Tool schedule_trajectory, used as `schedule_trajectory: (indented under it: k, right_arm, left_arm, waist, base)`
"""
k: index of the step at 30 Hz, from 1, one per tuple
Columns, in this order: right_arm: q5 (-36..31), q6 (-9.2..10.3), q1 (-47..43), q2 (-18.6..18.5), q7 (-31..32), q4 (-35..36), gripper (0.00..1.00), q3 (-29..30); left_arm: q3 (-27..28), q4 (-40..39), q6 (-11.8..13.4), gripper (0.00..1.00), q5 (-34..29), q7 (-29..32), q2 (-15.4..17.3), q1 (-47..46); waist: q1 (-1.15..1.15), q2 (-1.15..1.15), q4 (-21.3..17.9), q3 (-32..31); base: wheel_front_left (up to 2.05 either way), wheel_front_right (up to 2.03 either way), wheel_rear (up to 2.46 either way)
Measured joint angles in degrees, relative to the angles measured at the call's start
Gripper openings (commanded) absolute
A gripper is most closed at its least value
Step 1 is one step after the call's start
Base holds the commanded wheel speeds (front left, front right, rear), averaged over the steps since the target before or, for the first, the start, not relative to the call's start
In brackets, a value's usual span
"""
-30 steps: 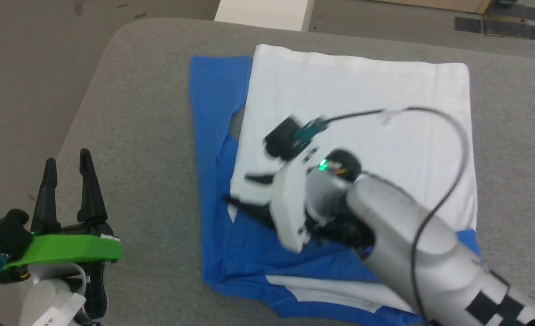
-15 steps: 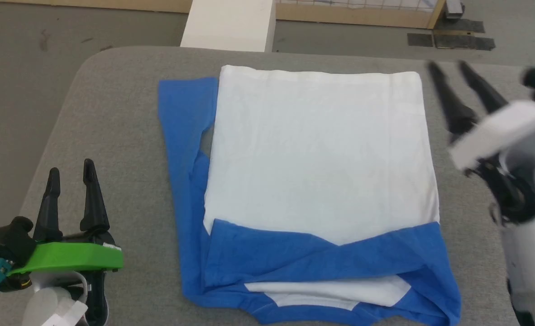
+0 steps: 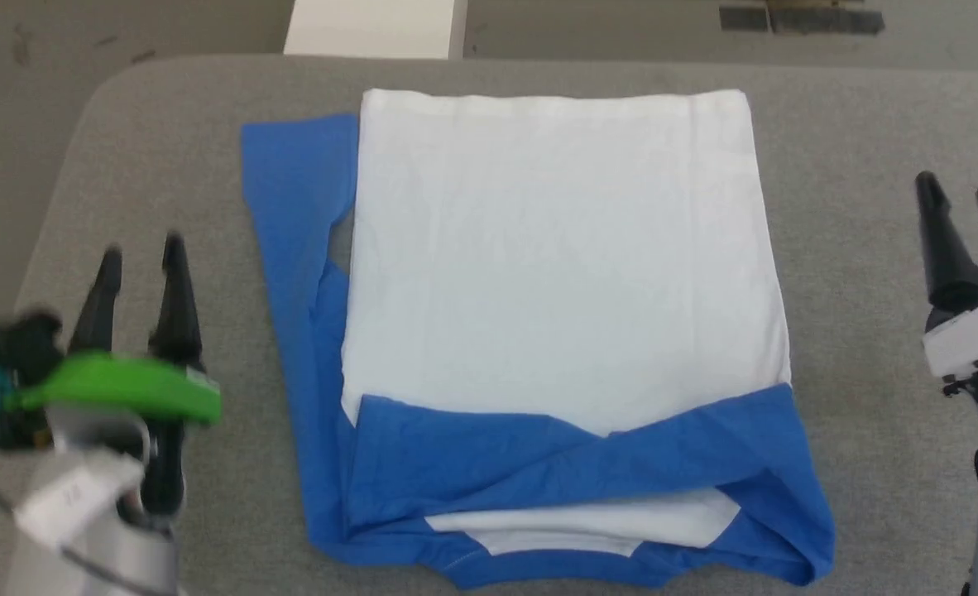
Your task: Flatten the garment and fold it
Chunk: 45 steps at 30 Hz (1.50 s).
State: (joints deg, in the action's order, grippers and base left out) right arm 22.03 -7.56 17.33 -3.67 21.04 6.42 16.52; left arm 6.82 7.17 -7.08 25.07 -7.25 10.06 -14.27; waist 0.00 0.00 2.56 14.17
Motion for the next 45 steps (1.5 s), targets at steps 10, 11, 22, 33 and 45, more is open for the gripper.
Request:
schedule_trajectory:
  k: [10, 11, 22, 33, 45]
  right_arm:
    - [-0.86, 0.0, 2.79, 0.65, 3.39, 6.32, 1.0, -0.91]
    - [-0.78, 0.0, 3.13, 0.66, 3.46, 6.72, 1.0, -1.1]
    - [0.26, 0.0, 3.61, 0.75, 3.07, 7.78, 1.0, -2.09]
    - [0.3, 0.0, 3.77, 0.74, 2.65, 8.12, 1.0, -1.23]
    - [0.13, 0.0, 4.41, 0.75, 2.55, 6.28, 1.0, -0.42]
  left_arm:
    - [-2.71, 16.39, 0.67, 1.0, 2.19, 22.43, 9.07, -31.43]
    - [-2.68, 18.06, 0.99, 1.0, 2.18, 24.18, 9.95, -34.0]
    - [-9.04, 28.6, 3.2, 1.0, -2.3, 41.7, 15.71, -47.08]
    - [-9.4, 28.51, 2.88, 0.33, -0.42, 50.01, 18.07, -51.06]
    - [-6.45, 26.8, 1.55, 0.0, 6.09, 44.13, 14.68, -48.87]
  waist:
    - [0.01, 0.0, -0.99, 9.61]
    - [0.01, 0.0, -1.2, 10.8]
    - [0.01, 0.0, -4.13, 21.97]
    - [0.0, 0.0, -6.08, 27.08]
    - [0.01, 0.0, -4.33, 25.4]
  base:
    - [0.0, 0.0, 0.0]
    - [0.0, 0.0, 0.0]
    - [0.0, 0.0, 0.0]
    - [0.0, 0.0, 0.0]
    - [0.0, 0.0, 0.0]
